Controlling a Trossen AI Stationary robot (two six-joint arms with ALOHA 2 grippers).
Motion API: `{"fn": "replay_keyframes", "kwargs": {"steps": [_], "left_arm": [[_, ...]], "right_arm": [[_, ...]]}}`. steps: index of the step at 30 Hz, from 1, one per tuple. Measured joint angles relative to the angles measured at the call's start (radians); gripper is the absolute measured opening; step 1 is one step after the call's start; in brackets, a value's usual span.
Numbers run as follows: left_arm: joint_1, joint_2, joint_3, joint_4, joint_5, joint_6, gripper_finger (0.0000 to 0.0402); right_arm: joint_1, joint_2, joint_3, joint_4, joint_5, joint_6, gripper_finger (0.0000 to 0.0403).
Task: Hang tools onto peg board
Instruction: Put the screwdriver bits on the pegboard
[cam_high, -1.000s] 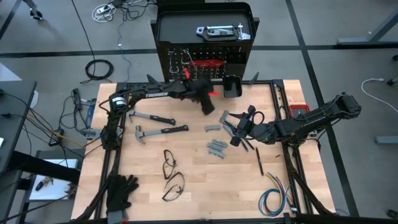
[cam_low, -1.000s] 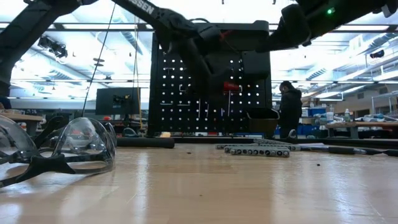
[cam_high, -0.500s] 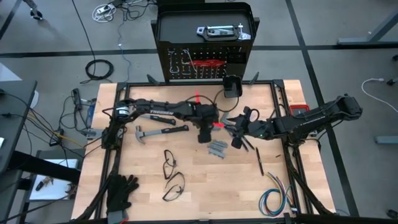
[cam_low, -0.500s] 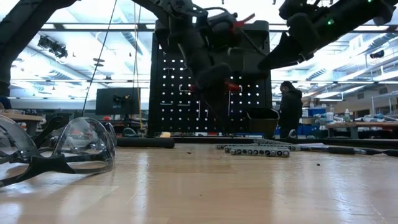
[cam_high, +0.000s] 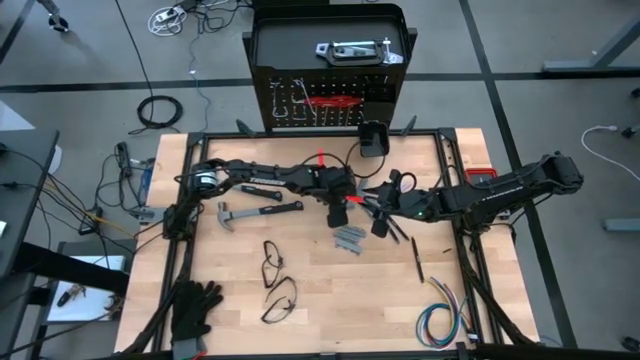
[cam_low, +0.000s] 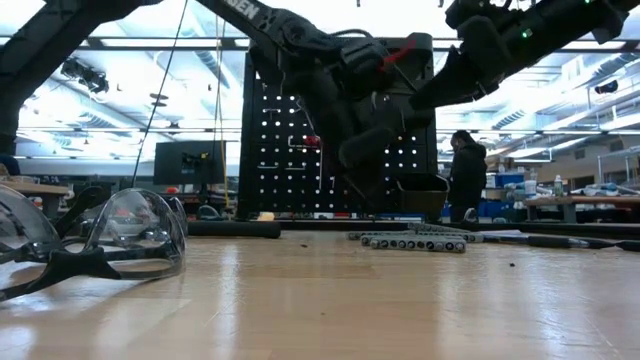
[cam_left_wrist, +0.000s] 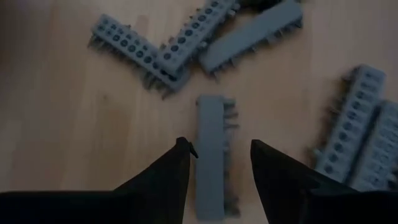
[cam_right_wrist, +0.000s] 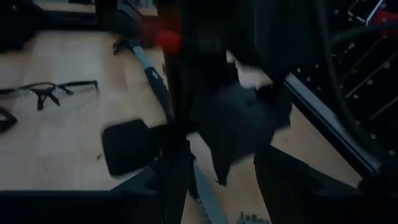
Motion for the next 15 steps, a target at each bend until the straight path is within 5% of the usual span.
{"fn": "replay_keyframes", "kwargs": {"steps": [15], "left_arm": [[0.028, 0.082, 0.003, -0.002, 0.109, -0.033, 0.0233]], "right_arm": [[0.000, -0.017, 0.000, 0.046, -0.019, -0.033, 0.0183]]}}
